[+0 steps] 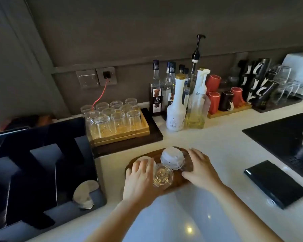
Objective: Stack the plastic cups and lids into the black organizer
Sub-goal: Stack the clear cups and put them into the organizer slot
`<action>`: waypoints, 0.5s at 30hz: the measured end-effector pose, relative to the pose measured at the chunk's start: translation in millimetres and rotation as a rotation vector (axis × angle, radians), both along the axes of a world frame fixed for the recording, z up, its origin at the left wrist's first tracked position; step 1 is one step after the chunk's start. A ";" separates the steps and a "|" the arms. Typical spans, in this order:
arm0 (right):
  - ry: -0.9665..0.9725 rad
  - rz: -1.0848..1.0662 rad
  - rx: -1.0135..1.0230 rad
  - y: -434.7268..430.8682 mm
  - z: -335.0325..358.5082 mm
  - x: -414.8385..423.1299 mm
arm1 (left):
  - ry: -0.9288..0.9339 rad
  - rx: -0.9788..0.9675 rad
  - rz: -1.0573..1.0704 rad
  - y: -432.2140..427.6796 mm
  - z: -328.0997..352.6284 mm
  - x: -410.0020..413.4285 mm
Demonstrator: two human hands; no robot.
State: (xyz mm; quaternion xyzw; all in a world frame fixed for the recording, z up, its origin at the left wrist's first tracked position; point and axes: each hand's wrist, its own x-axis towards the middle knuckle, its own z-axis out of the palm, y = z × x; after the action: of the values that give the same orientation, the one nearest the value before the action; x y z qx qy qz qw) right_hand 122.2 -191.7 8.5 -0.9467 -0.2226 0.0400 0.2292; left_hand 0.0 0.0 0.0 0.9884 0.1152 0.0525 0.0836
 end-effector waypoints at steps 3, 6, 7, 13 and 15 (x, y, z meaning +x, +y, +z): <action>0.081 0.032 -0.084 -2.4 -4.2 8.5 | 0.030 -0.001 -0.012 -1.2 -7.2 9.8; 0.093 0.040 -0.126 -2.9 -8.4 17.4 | 0.041 -0.024 -0.039 -1.1 -13.4 17.1; 0.087 0.049 -0.142 -2.7 -9.7 20.2 | 0.047 -0.029 -0.044 -0.7 -15.9 18.6; 0.074 0.066 -0.191 -0.5 -20.1 30.7 | 0.016 -0.061 -0.061 0.2 -25.2 21.0; 0.055 0.063 -0.195 -0.2 -22.5 32.4 | -0.002 -0.071 -0.069 -0.1 -26.7 21.0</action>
State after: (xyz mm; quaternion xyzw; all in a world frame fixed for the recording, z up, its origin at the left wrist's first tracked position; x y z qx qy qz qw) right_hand 154.6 -191.9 -13.9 -0.9557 -0.2408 0.0946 0.1407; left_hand 21.0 -0.1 -26.7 0.9882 0.0825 0.0464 0.1206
